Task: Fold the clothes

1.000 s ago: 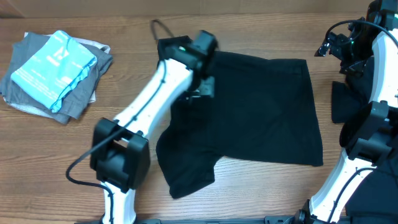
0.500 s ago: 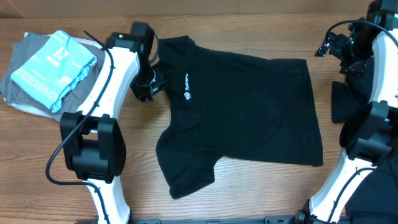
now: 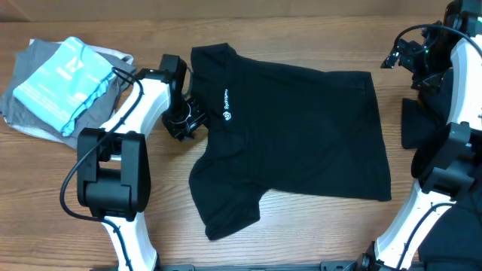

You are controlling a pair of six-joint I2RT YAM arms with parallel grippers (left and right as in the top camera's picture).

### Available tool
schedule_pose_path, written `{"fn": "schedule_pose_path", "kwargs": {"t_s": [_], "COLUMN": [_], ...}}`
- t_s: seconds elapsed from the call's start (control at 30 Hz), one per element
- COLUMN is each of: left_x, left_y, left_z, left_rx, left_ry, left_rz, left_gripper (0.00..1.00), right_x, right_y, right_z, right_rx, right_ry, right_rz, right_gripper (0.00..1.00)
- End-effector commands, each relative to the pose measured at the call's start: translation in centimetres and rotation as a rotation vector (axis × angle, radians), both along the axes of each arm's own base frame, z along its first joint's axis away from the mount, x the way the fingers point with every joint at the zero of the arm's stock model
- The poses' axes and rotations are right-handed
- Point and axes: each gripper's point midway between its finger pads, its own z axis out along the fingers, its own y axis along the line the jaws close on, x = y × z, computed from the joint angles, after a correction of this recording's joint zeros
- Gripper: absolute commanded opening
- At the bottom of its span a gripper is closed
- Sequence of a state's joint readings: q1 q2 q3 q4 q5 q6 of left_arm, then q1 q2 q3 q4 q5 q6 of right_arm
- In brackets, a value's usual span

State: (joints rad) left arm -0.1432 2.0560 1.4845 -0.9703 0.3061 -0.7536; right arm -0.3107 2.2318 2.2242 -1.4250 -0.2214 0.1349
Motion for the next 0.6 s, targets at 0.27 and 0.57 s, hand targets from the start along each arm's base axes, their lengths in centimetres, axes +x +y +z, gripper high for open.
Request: {"fn": "schedule_pose_path", "kwargs": {"t_s": [0.27, 0.57], "left_x": [1.6, 2.5], "left_y": [-0.4, 0.8], "left_z": [2.6, 2.7], "left_rx": [-0.054, -0.058], "left_ry": [-0.039, -0.062], "left_rz": [0.001, 0.033], "left_gripper": [0.53, 0.52], "right_x": [0.4, 0.4], "right_y": [0.1, 0.1], "right_z": [1.7, 1.7], "right_rx": [-0.008, -0.008], "right_ry": [-0.047, -0.047], "right_rz": [0.001, 0.001], "right_gripper": [1.00, 1.00]}}
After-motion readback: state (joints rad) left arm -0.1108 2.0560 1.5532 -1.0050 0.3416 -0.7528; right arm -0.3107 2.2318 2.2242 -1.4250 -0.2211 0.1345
